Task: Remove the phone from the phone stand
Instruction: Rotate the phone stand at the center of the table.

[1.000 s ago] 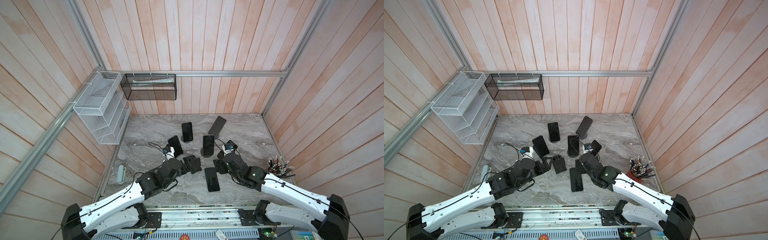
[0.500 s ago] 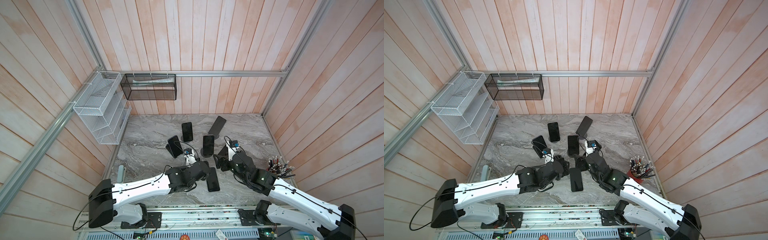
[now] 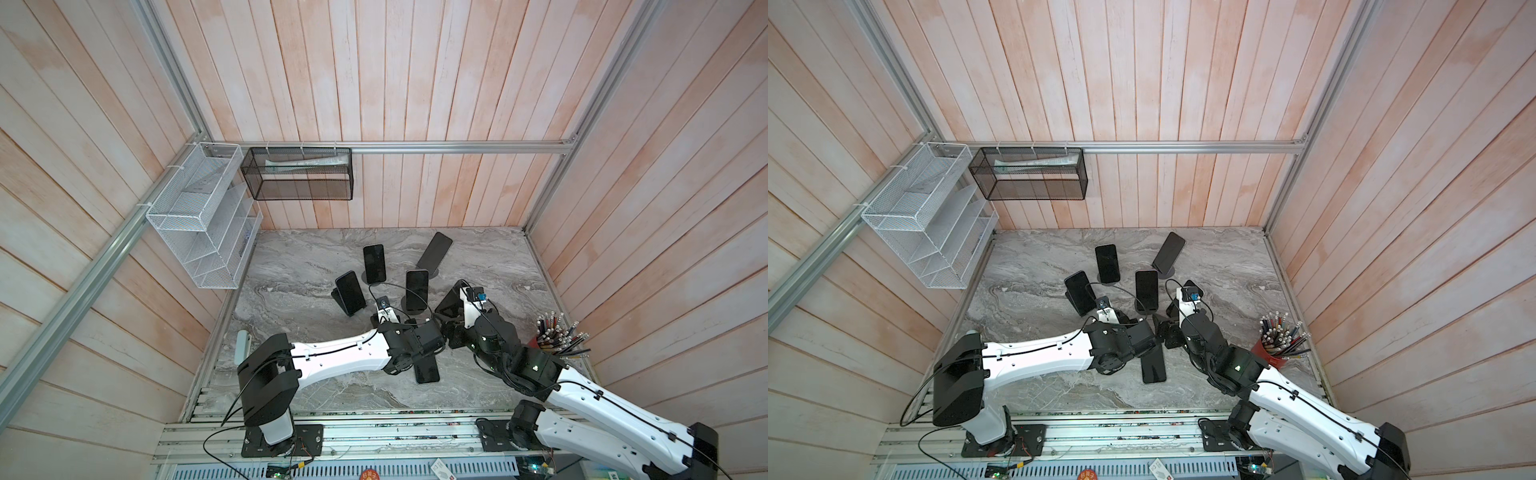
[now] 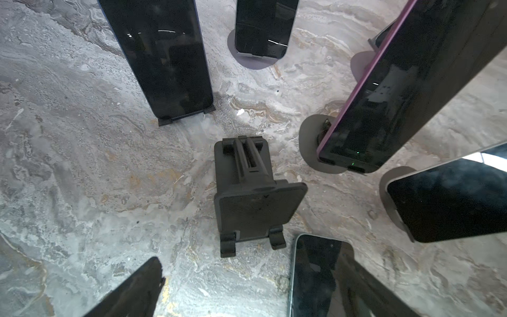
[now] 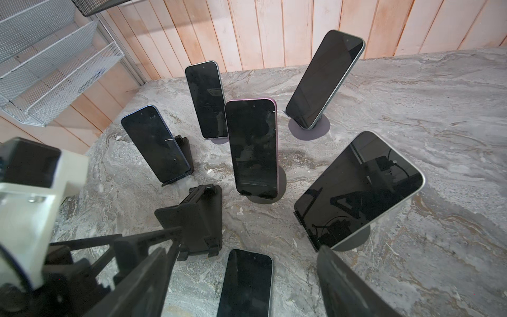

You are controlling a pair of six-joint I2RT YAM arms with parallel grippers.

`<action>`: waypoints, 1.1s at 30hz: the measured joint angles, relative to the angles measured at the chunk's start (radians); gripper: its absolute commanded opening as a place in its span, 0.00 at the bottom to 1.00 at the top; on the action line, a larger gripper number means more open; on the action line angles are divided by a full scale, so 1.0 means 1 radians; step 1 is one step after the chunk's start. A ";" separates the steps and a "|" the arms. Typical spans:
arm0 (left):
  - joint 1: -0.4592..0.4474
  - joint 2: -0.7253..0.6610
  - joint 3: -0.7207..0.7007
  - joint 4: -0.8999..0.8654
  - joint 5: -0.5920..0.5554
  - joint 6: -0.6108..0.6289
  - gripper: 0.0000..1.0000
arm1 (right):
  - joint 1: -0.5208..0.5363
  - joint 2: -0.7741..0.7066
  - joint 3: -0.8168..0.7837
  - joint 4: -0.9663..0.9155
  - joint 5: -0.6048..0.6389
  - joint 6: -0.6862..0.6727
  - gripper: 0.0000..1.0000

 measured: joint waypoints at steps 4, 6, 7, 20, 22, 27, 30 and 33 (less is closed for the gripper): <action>0.008 0.046 0.043 -0.009 0.000 0.057 1.00 | -0.016 -0.007 0.000 -0.023 0.044 0.006 0.88; 0.011 0.055 0.057 0.000 0.001 0.084 1.00 | -0.019 -0.023 -0.003 -0.029 0.062 0.010 0.89; 0.013 0.055 0.057 0.008 0.002 0.095 1.00 | -0.019 -0.035 -0.006 -0.032 0.068 0.010 0.89; 0.107 0.081 0.011 0.164 0.029 0.215 1.00 | -0.011 -0.110 -0.011 -0.036 0.069 0.034 0.90; 0.108 0.082 0.004 0.187 0.029 0.227 0.99 | -0.011 -0.110 -0.013 -0.035 0.069 0.034 0.90; 0.118 0.092 -0.033 0.226 0.036 0.243 0.93 | -0.011 -0.105 -0.013 -0.035 0.069 0.036 0.90; 0.129 0.092 -0.068 0.240 0.041 0.252 0.92 | -0.011 -0.100 -0.013 -0.035 0.068 0.036 0.90; 0.133 0.090 -0.097 0.262 0.047 0.256 0.90 | -0.011 -0.097 -0.013 -0.035 0.068 0.036 0.90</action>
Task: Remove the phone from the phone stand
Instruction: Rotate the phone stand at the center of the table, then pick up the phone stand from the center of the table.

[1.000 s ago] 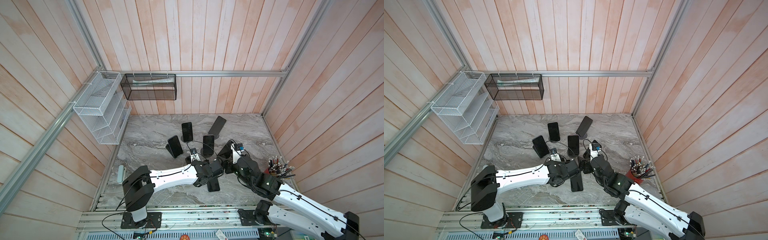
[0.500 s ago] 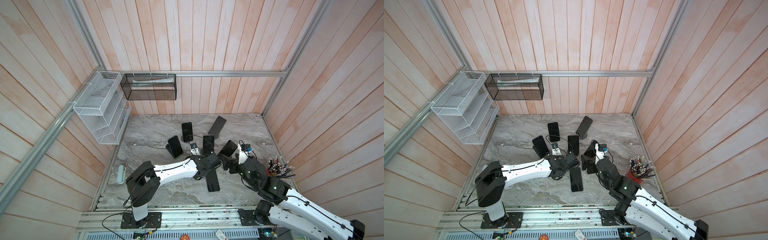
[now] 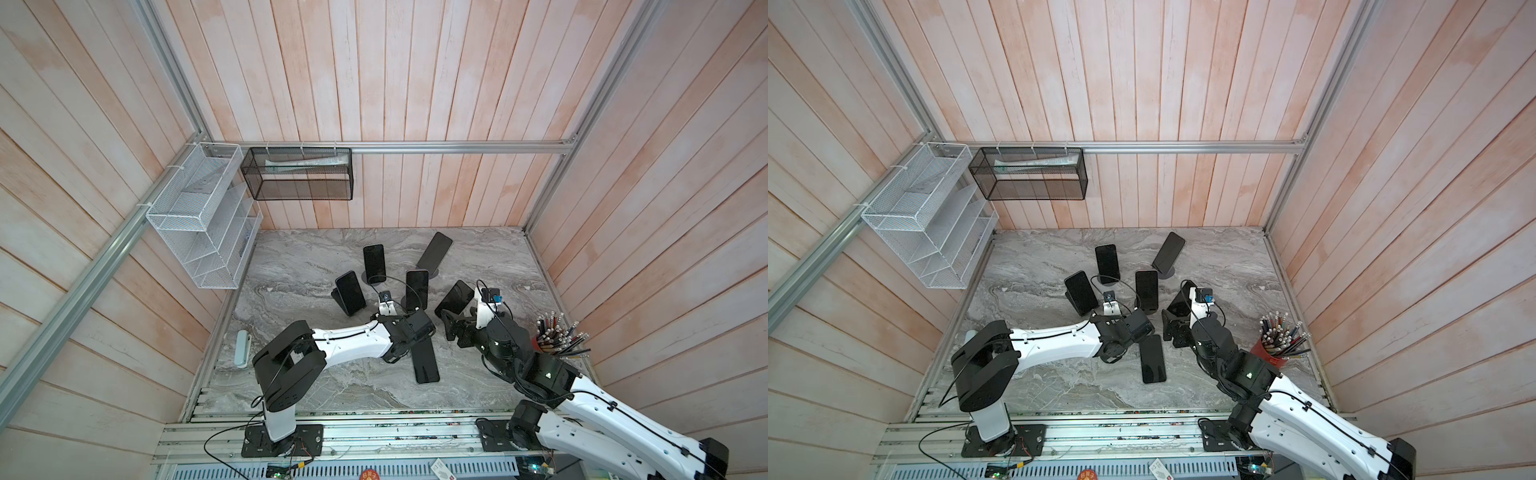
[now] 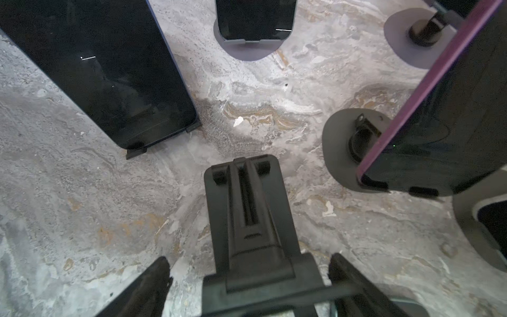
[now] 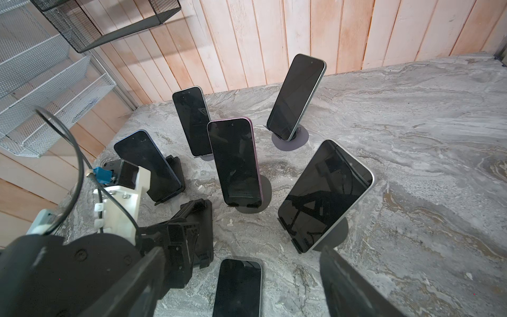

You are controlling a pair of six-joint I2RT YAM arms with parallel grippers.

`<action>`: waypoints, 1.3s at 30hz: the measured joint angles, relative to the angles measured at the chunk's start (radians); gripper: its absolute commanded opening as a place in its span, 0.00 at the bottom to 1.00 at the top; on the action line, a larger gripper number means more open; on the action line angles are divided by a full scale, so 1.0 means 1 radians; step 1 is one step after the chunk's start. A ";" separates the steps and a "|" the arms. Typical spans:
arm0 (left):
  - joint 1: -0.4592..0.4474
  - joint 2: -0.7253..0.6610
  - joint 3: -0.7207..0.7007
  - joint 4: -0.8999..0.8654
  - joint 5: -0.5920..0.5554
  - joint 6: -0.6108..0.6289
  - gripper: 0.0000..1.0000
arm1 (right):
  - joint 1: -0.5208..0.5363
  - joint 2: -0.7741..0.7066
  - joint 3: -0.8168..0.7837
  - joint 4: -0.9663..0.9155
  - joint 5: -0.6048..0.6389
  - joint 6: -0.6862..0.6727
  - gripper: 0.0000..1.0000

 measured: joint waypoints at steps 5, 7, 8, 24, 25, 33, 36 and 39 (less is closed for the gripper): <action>0.000 -0.051 -0.065 0.015 0.002 0.003 0.90 | 0.000 0.002 -0.008 0.004 -0.001 0.000 0.89; 0.000 -0.087 -0.096 0.011 0.000 0.010 0.90 | 0.000 0.004 -0.008 0.003 -0.002 0.000 0.90; 0.000 -0.105 -0.113 0.011 -0.003 0.013 0.90 | 0.000 0.005 -0.008 0.004 -0.004 0.000 0.90; 0.000 -0.238 -0.179 0.057 0.023 0.160 1.00 | 0.000 0.028 -0.007 0.006 -0.011 -0.023 0.90; 0.000 -0.247 -0.179 0.060 0.031 0.172 1.00 | 0.000 0.028 -0.006 0.006 -0.009 -0.026 0.89; 0.000 -0.294 -0.179 0.077 0.067 0.267 1.00 | 0.000 0.051 0.016 0.009 -0.004 -0.051 0.90; 0.000 -0.291 -0.177 0.073 0.077 0.288 1.00 | 0.000 0.055 0.016 0.009 -0.004 -0.054 0.90; 0.000 -0.271 -0.169 0.076 0.084 0.297 0.98 | 0.000 0.055 0.016 0.011 -0.004 -0.054 0.90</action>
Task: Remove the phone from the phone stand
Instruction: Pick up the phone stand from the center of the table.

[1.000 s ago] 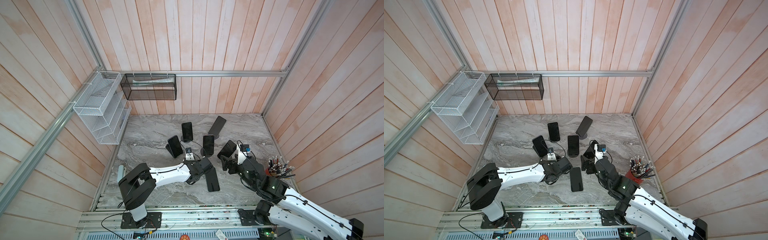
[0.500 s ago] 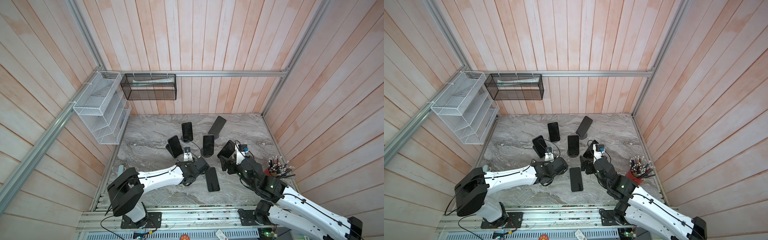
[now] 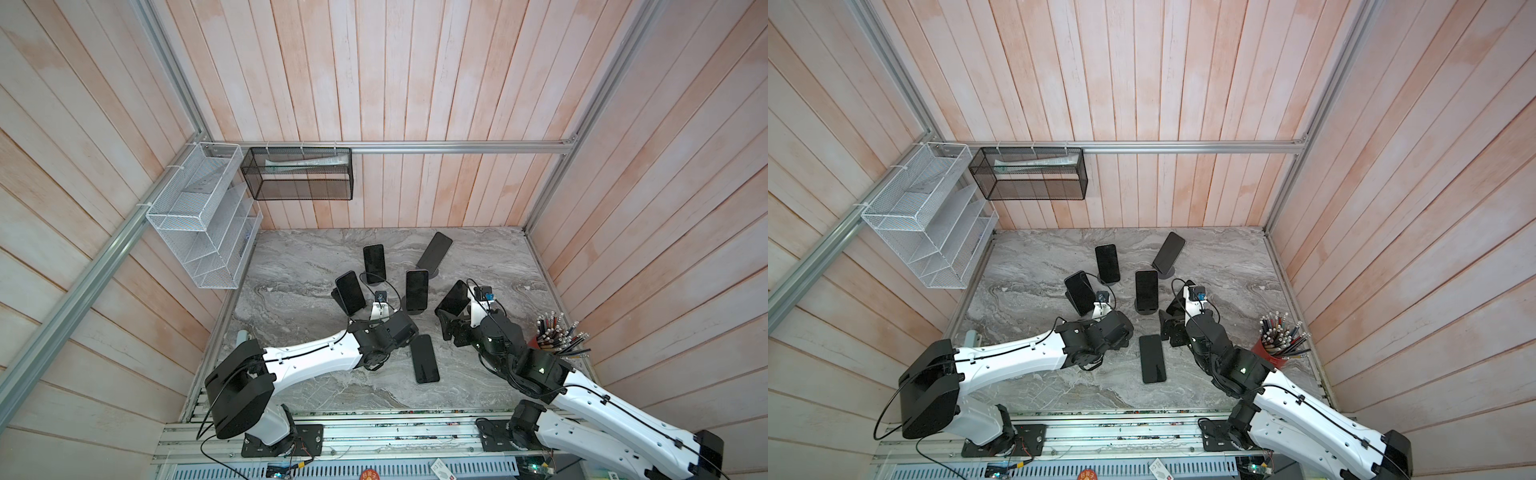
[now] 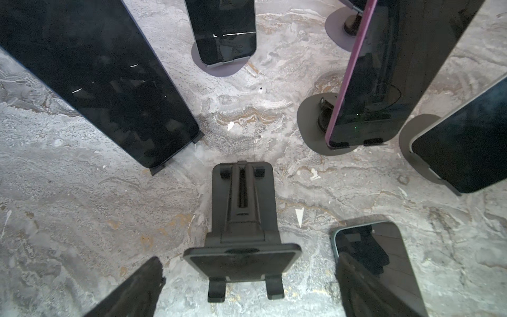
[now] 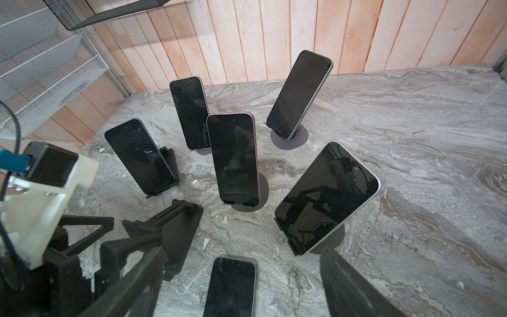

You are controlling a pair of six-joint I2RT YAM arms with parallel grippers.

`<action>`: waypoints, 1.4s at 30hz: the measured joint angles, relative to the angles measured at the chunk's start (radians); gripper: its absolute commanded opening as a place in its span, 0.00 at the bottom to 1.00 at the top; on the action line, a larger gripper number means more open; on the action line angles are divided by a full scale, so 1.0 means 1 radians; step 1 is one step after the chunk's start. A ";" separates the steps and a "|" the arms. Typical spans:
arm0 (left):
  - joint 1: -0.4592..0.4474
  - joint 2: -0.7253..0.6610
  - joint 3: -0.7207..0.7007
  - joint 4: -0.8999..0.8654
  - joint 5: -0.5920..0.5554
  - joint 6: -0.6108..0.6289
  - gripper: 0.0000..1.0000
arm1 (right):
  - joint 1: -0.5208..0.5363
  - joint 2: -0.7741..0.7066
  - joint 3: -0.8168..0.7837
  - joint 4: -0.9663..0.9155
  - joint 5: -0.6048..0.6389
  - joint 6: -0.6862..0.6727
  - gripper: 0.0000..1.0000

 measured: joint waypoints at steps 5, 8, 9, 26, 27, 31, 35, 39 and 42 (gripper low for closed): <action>0.014 0.025 -0.003 0.031 0.027 0.010 0.91 | 0.000 -0.005 0.000 -0.002 0.000 0.000 0.90; 0.029 0.026 -0.016 0.062 0.038 0.013 0.89 | 0.000 -0.016 0.000 -0.003 0.000 0.000 0.90; 0.034 0.026 -0.021 0.073 0.041 0.013 0.89 | 0.000 -0.019 0.000 -0.004 0.001 0.000 0.90; 0.056 0.071 -0.055 0.142 0.023 -0.016 0.64 | 0.000 -0.022 -0.002 -0.005 0.016 0.000 0.90; 0.055 0.071 -0.057 0.146 0.021 -0.016 0.60 | 0.000 -0.022 -0.002 -0.005 0.017 0.000 0.90; 0.043 0.062 -0.066 0.155 0.006 -0.012 0.58 | 0.000 -0.022 -0.002 -0.006 0.021 -0.002 0.90; -0.005 0.029 -0.076 0.141 -0.022 0.004 0.55 | 0.000 -0.021 -0.002 -0.007 0.023 -0.008 0.90; -0.046 -0.047 -0.076 0.114 -0.037 0.010 0.53 | 0.000 -0.009 0.002 -0.008 0.024 -0.020 0.90; -0.069 -0.126 -0.075 0.076 -0.056 0.014 0.50 | 0.000 -0.004 0.009 -0.008 0.024 -0.029 0.89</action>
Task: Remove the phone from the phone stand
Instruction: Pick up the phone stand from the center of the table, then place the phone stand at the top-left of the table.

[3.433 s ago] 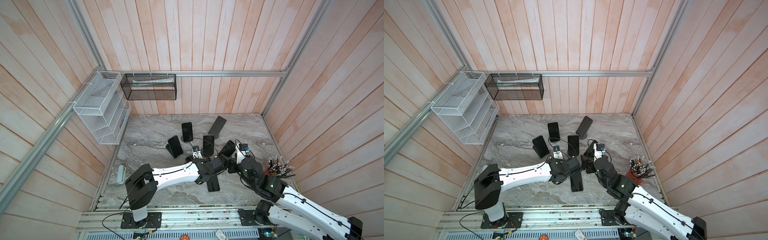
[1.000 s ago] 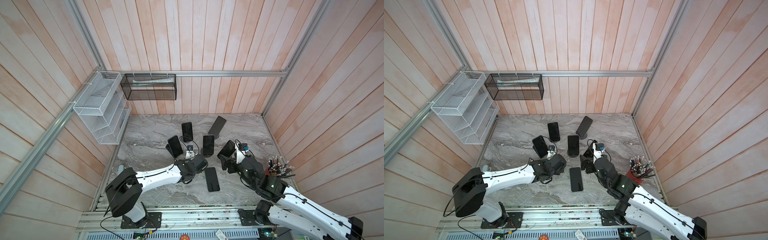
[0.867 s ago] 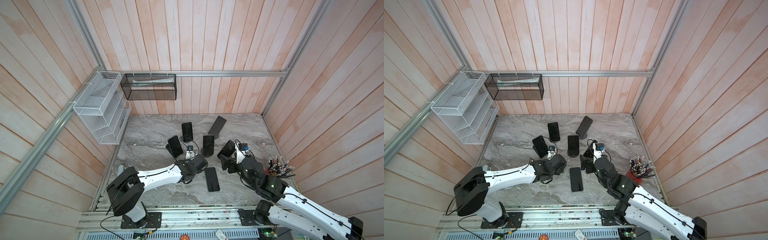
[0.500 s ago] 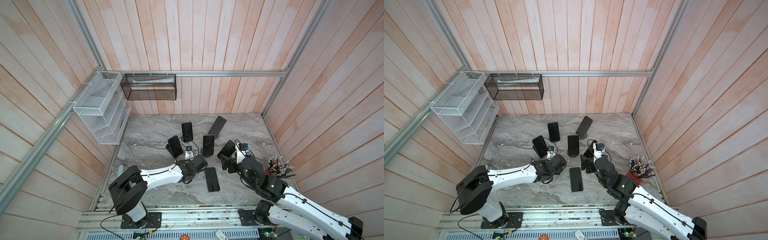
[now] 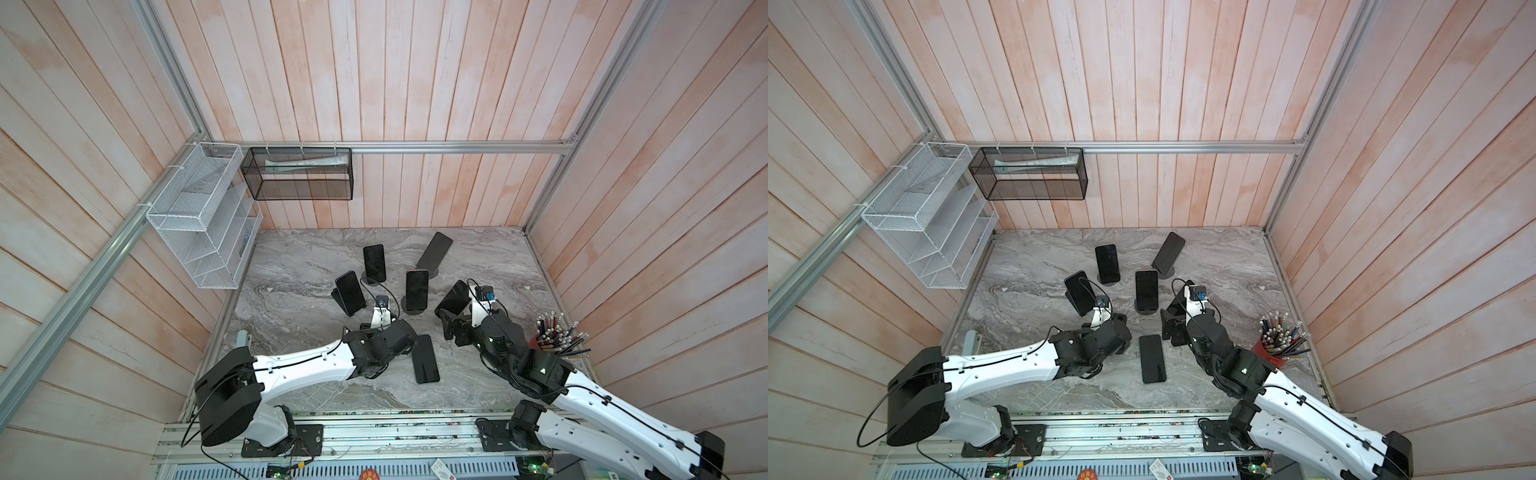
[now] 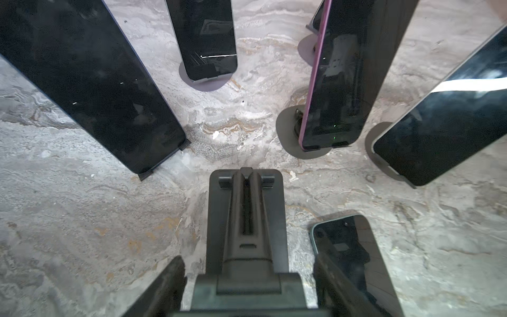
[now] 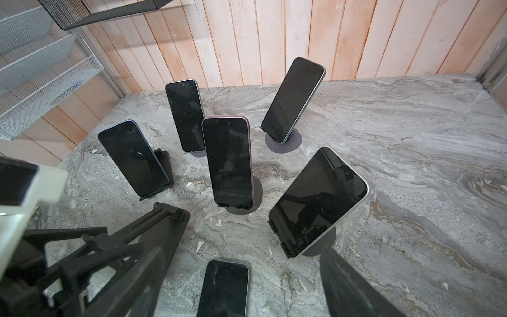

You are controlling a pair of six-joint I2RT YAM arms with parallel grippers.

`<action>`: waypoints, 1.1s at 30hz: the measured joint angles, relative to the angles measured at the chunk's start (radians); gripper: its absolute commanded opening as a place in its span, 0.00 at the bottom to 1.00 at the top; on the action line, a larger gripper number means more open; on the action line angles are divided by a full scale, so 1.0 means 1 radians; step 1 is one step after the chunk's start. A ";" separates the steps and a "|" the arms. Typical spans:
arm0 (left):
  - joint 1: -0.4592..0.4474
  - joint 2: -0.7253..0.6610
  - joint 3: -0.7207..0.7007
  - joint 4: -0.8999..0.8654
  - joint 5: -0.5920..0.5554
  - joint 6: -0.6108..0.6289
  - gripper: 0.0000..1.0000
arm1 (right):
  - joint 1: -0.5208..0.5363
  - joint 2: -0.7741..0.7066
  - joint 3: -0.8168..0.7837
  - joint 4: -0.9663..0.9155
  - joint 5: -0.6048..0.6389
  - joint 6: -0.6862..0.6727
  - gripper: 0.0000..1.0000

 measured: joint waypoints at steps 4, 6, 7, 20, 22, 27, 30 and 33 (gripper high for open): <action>-0.040 -0.112 0.022 -0.089 -0.021 0.004 0.49 | 0.000 -0.001 0.007 0.001 0.002 0.000 0.89; -0.066 -0.171 0.067 -0.157 -0.041 0.003 0.49 | 0.000 -0.006 0.007 0.000 0.002 0.001 0.89; -0.074 -0.193 0.094 -0.187 -0.054 0.003 0.49 | 0.000 -0.010 0.007 0.001 0.002 0.002 0.89; 0.574 -0.384 0.284 -0.295 -0.023 0.254 0.48 | 0.000 -0.008 0.006 0.019 -0.014 0.019 0.88; 0.712 -0.369 0.283 -0.245 0.043 0.305 0.47 | 0.000 -0.006 0.006 0.031 -0.019 0.023 0.87; 0.864 -0.267 0.214 0.015 0.112 0.439 0.46 | 0.000 0.008 0.006 0.053 -0.041 0.025 0.88; 0.910 -0.173 0.183 0.144 0.165 0.476 0.44 | 0.000 0.010 0.005 0.060 -0.048 0.025 0.87; 1.000 -0.043 0.185 0.245 0.239 0.474 0.42 | 0.000 0.008 0.002 0.070 -0.055 0.025 0.87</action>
